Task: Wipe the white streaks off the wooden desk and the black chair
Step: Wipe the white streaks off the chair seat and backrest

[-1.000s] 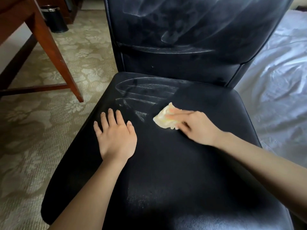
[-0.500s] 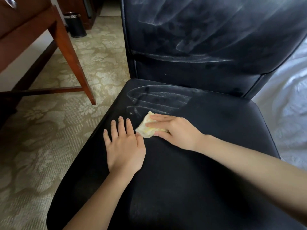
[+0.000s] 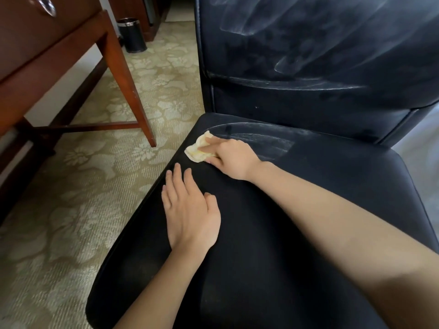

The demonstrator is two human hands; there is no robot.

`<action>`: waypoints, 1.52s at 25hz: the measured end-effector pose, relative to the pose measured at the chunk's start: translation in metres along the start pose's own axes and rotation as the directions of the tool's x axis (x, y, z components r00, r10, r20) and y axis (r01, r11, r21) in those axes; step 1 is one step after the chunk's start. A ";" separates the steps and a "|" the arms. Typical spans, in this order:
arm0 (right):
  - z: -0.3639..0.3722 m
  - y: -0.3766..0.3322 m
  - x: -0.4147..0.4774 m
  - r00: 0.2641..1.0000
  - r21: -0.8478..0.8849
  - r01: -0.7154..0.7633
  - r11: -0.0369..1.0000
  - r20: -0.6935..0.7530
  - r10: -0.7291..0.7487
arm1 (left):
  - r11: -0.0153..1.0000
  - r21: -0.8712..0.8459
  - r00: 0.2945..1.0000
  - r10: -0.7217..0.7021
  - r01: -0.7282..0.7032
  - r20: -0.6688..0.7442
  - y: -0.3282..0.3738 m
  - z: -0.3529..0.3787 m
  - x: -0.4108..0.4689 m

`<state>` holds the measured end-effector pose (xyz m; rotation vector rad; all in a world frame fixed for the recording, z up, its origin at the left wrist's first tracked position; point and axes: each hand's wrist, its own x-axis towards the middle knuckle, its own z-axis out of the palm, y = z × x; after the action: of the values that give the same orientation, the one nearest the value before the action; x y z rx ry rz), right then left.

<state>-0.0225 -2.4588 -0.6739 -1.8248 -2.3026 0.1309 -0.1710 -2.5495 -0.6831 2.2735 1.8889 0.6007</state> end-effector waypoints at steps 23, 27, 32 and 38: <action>-0.053 0.113 -0.121 0.775 0.022 -0.627 0.779 -0.086 0.626 | 0.980 0.187 0.984 0.038 -0.071 0.175 0.000 -0.006 -0.003; -0.055 0.131 -0.106 0.570 0.095 -0.806 0.585 -0.143 0.809 | 0.980 0.185 0.985 0.044 -0.075 0.167 0.001 -0.006 -0.003; -0.042 0.091 -0.077 0.762 0.090 -0.633 0.769 -0.101 0.640 | 0.980 0.189 0.981 0.031 -0.068 0.191 0.004 -0.007 -0.002; -0.028 0.001 -0.054 0.976 0.141 -0.216 0.966 -0.010 0.220 | 0.979 0.186 0.982 0.043 -0.077 0.182 0.002 -0.006 -0.003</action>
<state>-0.0041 -2.5127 -0.6522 -1.9887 -2.0145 0.2921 -0.1716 -2.5535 -0.6778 2.4164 1.8709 0.2188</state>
